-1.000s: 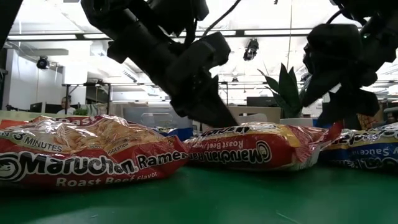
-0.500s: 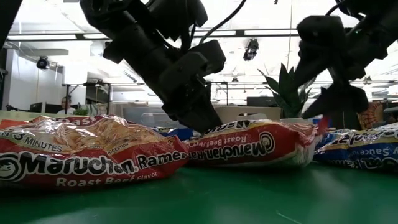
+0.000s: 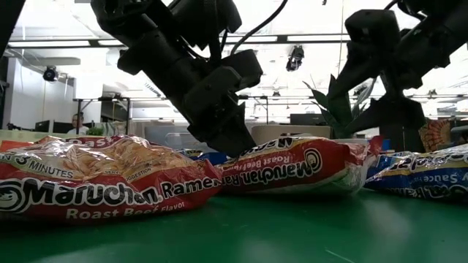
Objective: Sort Maruchan noodles
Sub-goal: Put the orange noodle pack into the gray bin
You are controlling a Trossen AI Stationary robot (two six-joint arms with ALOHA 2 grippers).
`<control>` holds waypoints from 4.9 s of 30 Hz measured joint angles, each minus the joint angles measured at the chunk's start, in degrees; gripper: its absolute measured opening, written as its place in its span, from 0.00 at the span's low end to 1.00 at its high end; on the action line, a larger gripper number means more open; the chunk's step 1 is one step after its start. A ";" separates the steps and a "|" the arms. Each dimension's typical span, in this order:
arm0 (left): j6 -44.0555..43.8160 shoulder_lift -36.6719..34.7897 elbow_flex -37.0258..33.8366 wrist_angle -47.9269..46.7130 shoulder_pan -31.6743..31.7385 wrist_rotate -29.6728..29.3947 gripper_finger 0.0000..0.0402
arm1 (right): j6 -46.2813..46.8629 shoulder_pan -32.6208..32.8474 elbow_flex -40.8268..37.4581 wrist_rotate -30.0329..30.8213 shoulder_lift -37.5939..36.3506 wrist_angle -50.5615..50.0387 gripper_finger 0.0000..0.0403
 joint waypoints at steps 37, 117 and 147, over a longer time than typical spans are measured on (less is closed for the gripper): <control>-0.17 0.20 -0.50 0.11 0.00 -0.95 0.09 | -7.37 -4.57 6.10 -2.57 24.25 19.65 0.76; 40.85 -47.66 -17.17 6.12 3.43 -0.88 0.09 | -71.09 -17.93 49.67 2.98 12.59 -42.24 0.03; 45.71 -60.95 -25.31 9.92 6.42 -17.46 0.09 | -115.88 -24.36 62.82 5.41 27.62 -48.96 0.03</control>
